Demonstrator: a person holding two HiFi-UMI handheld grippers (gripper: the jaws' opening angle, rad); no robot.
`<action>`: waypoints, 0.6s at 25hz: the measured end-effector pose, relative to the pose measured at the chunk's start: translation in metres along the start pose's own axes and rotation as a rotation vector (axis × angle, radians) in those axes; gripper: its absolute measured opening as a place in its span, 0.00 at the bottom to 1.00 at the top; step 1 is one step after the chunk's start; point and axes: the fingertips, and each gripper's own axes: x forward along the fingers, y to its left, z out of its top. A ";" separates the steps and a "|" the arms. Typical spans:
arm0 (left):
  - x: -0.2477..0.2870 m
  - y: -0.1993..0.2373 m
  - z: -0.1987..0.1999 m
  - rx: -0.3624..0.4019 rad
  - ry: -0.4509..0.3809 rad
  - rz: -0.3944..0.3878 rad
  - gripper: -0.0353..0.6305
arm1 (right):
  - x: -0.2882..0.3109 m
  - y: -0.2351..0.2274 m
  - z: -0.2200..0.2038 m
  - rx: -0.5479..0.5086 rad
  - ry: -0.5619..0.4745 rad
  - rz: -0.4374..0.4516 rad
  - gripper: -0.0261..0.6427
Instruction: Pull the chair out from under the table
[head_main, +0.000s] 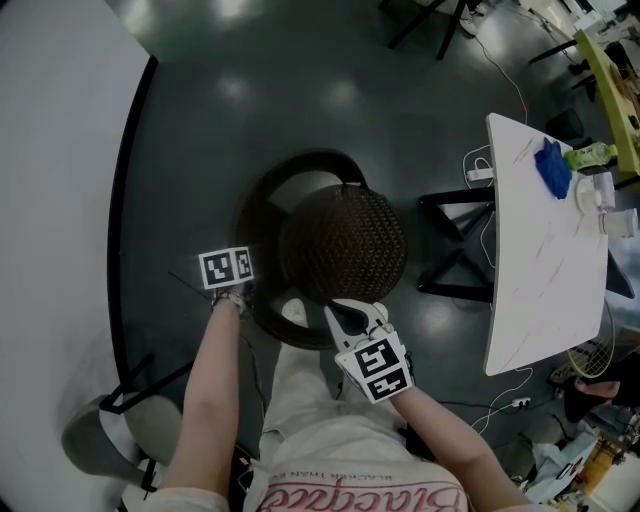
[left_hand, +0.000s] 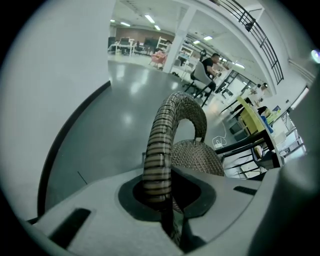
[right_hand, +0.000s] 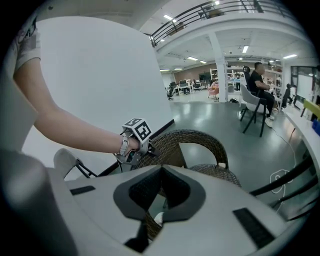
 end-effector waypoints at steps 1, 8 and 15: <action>-0.001 0.005 0.000 0.002 -0.001 0.003 0.10 | -0.001 0.001 0.002 0.003 -0.001 0.001 0.04; -0.007 0.020 -0.001 0.033 -0.021 0.030 0.24 | -0.007 0.008 0.002 -0.030 0.000 0.006 0.04; -0.036 0.010 -0.018 0.077 -0.044 0.000 0.50 | -0.026 0.018 0.004 -0.074 -0.021 0.006 0.04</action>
